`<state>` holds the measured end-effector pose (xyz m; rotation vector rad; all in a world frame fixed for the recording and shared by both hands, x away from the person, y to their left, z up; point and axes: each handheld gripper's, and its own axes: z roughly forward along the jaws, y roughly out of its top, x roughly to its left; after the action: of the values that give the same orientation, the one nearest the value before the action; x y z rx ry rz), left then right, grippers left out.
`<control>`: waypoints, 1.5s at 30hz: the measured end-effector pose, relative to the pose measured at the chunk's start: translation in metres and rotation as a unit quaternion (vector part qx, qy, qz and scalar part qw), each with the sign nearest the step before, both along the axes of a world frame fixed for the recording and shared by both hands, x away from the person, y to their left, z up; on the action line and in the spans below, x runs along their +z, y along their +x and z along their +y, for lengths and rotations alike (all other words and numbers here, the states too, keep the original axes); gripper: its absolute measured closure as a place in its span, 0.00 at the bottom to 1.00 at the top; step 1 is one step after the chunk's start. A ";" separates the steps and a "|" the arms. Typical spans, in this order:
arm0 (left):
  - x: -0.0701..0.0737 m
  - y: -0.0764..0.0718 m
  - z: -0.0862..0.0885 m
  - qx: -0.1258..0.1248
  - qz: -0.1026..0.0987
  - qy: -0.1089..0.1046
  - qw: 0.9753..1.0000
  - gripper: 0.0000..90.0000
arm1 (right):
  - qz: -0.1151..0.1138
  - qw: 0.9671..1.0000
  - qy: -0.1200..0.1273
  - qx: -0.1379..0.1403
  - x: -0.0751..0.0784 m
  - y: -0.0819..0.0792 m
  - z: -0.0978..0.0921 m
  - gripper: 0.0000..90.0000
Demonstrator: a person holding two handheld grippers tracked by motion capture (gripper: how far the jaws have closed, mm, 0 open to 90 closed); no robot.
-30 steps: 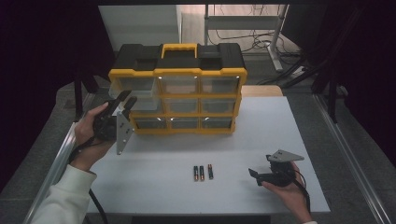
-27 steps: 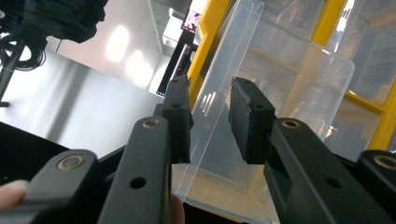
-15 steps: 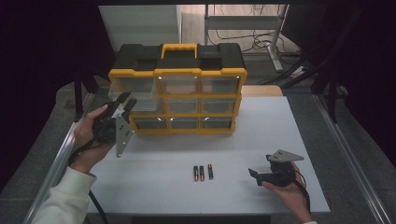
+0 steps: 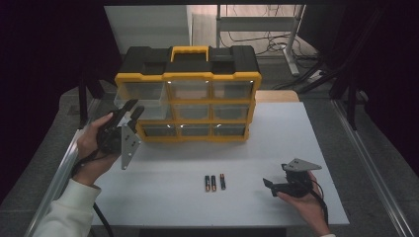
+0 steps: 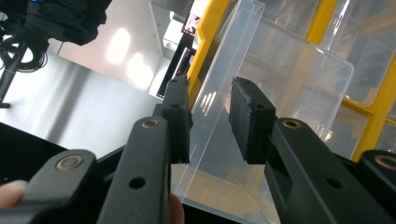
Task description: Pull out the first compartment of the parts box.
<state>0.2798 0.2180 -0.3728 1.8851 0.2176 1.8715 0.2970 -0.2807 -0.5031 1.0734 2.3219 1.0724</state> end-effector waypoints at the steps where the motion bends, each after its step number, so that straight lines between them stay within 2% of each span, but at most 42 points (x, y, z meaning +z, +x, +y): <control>1: 0.000 0.000 0.000 0.000 0.000 0.000 1.000 0.76 | 0.000 1.000 0.000 0.000 0.000 0.000 0.000 0.11; 45: -0.005 -0.016 0.001 -0.008 -0.004 -0.011 1.000 0.75 | 0.002 1.000 0.001 -0.001 0.000 0.000 0.000 0.11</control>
<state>0.2640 0.2186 -0.3779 1.8593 0.2197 1.8588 0.2968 -0.2806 -0.5035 1.0794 2.3227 1.0725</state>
